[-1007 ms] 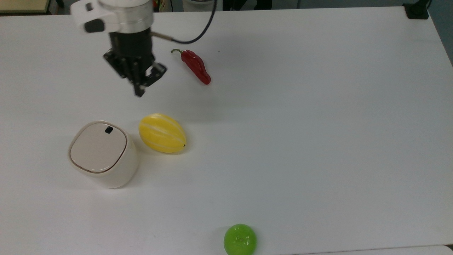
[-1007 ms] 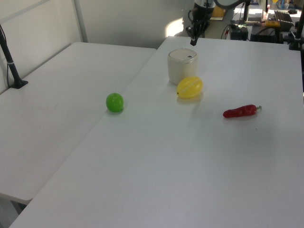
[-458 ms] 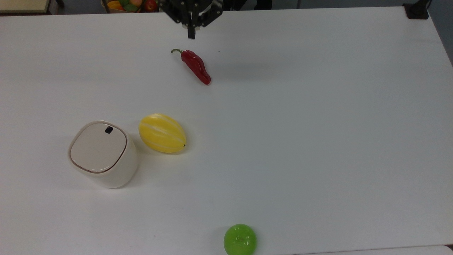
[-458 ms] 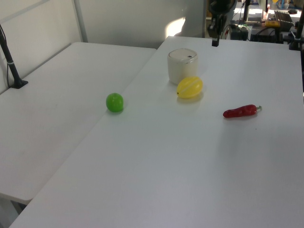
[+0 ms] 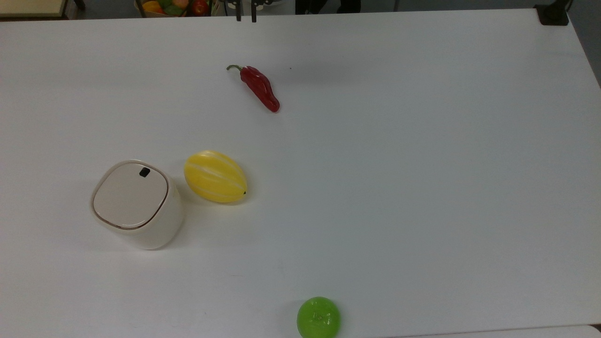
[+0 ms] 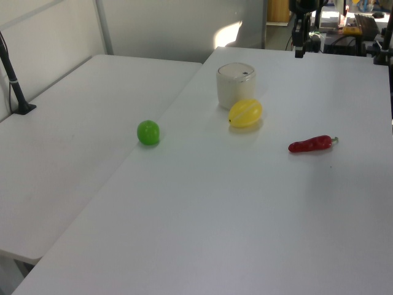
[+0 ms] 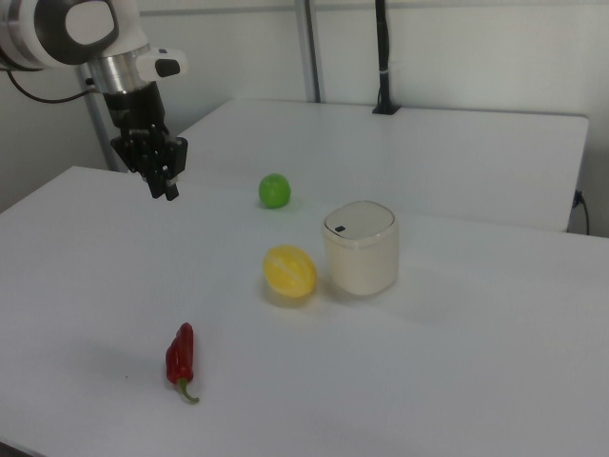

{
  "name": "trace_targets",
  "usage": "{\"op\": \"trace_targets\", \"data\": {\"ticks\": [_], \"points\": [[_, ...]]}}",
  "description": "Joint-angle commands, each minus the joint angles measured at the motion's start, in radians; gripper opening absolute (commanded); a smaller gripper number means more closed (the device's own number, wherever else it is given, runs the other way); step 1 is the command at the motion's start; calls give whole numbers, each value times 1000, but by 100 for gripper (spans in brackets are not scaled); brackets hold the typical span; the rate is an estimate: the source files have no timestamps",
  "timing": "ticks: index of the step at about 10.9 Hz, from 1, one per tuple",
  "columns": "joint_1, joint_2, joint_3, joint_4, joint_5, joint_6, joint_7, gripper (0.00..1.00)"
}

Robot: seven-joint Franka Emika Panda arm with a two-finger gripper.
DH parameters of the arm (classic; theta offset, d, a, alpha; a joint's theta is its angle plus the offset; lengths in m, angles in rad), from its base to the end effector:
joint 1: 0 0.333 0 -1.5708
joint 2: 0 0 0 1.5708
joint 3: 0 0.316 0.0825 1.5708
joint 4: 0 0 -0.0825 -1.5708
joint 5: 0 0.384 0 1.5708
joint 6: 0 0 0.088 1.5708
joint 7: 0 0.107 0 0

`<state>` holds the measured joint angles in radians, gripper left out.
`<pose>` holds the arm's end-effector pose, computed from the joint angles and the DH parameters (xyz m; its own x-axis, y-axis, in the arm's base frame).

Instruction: Close garbage bin

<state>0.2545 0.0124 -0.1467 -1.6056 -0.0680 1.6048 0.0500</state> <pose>0.5579 0.0538 0.6044 0.9981 0.0602 -0.0097 0.0607 -0.9957 0.0702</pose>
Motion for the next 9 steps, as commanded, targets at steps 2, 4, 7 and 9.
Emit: {"op": "trace_targets", "data": {"ticks": [2, 4, 7, 9], "points": [[-12, -32, -14, -31, -7, -8, -21, 100], [-33, -19, 1, -27, 0, 6, -21, 100], [-136, -17, 119, -20, 2, 3, -18, 100], [-135, -17, 119, -20, 2, 4, -10, 100]]}}
